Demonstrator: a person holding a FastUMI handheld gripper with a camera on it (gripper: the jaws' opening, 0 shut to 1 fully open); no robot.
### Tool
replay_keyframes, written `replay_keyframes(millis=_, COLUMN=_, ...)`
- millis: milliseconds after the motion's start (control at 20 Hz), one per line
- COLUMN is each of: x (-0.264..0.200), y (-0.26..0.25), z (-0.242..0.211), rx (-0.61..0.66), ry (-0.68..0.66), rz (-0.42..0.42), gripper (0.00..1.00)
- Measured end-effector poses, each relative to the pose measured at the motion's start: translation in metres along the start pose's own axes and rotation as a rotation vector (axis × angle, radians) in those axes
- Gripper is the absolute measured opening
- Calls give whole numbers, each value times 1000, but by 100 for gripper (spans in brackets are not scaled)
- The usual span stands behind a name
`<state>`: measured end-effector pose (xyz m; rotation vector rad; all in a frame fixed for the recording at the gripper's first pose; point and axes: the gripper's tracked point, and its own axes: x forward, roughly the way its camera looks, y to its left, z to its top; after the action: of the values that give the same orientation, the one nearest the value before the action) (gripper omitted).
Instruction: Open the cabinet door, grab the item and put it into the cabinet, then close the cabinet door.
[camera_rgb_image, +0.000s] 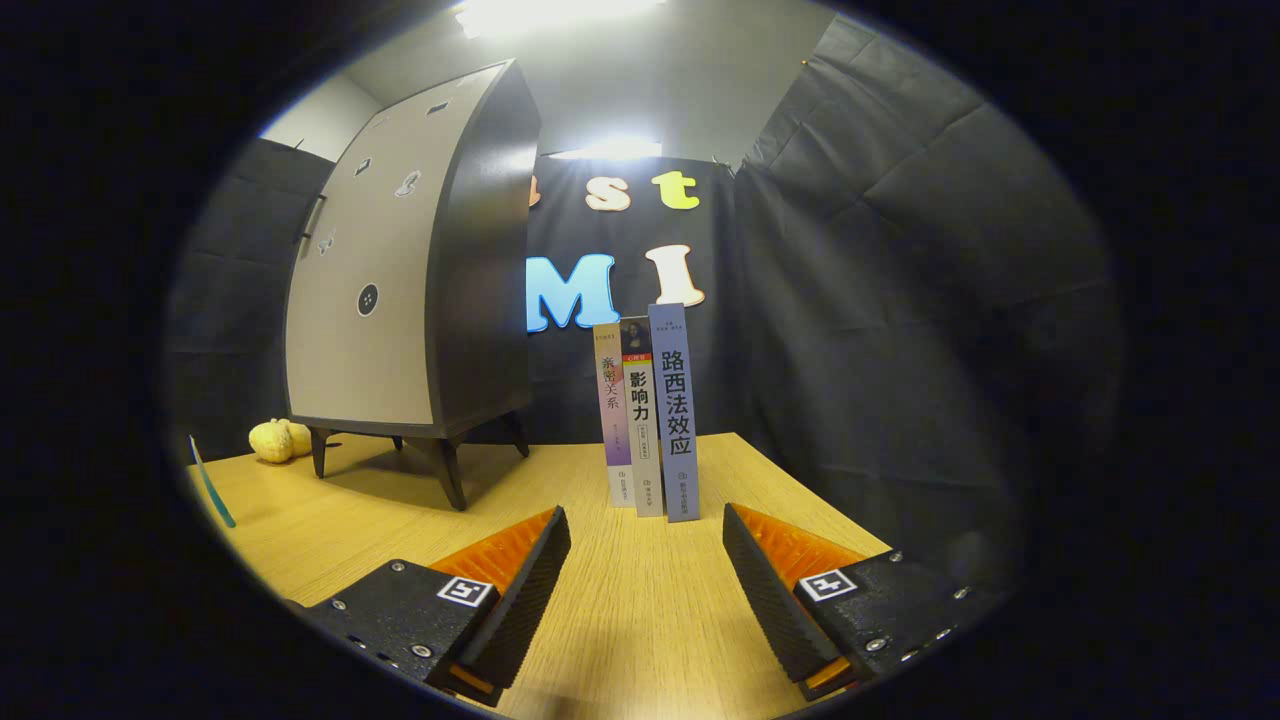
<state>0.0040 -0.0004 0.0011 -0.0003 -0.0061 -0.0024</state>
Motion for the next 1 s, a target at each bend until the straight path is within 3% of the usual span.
replay_keyframes(millis=400, x=-5, y=-5, z=8, rx=54, ry=16, rz=-131, gripper=96)
replay_keyframes(millis=650, x=-47, y=33, z=129, rx=-35, ry=-148, rz=-111, gripper=95)
replay_keyframes(millis=850, x=-107, y=96, z=209, rx=-78, ry=-184, rz=-54, gripper=95)
replay_keyframes(millis=1000, x=-153, y=148, z=240, rx=-68, ry=-170, rz=-33, gripper=95)
